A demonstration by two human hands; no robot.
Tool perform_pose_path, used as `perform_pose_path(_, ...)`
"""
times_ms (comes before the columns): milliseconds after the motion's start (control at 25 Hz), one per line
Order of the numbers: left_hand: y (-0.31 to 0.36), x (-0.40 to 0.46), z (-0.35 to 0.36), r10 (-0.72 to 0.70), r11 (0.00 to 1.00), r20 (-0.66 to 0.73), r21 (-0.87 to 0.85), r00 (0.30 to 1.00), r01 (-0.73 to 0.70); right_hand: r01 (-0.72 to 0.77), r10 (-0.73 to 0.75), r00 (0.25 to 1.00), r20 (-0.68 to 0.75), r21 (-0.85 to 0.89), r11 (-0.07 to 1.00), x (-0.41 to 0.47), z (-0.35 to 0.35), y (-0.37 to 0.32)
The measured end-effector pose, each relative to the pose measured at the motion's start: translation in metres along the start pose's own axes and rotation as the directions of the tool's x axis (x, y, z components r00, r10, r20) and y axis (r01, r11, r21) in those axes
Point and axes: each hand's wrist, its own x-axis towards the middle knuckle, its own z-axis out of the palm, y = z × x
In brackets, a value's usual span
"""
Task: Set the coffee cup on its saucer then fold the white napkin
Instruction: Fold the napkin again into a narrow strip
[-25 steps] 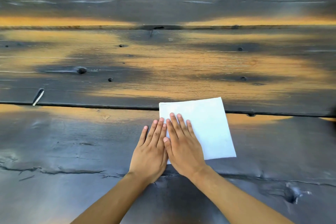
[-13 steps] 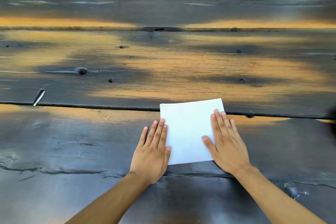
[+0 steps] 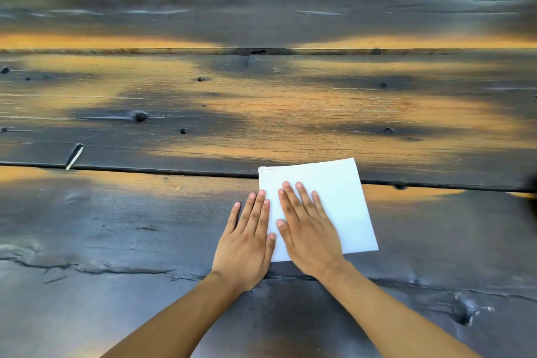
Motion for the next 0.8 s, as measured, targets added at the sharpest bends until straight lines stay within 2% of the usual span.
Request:
perform_pose_path(80, 0.000, 0.000, -0.001, -0.001, 1.000, 0.004, 0.002, 1.000, 0.001, -0.028, 0.028, 1.000, -0.007, -0.032, 0.999, -0.011, -0.005, 0.033)
perform_pose_path(240, 0.001, -0.001, -0.002, -0.011, 1.000, 0.025, 0.015, 1.000, 0.011, -0.190, 0.191, 0.982, -0.004, -0.071, 0.979, -0.034, -0.014, 0.108)
perform_pose_path(360, 0.001, 0.000, -0.003, -0.014, 1.000, 0.034, 0.019, 0.999, 0.013, -0.232, 0.233, 0.972, 0.004, -0.087, 0.969, -0.037, -0.014, 0.119)
perform_pose_path(520, -0.001, 0.000, -0.004, 0.004, 1.000, 0.037, 0.005, 0.999, -0.004, -0.224, 0.225, 0.974, 0.012, -0.042, 0.974, -0.035, -0.015, 0.117)
perform_pose_path(680, -0.004, 0.001, -0.011, 0.038, 0.996, 0.023, -0.081, 0.999, -0.037, -0.209, 0.220, 0.974, -0.060, 0.151, 0.966, -0.045, -0.023, 0.117)
perform_pose_path(800, -0.008, -0.005, -0.022, 0.132, 0.981, -0.090, -0.128, 0.987, -0.143, -0.015, 0.057, 0.985, -0.162, 0.254, 0.967, -0.058, -0.034, 0.120)
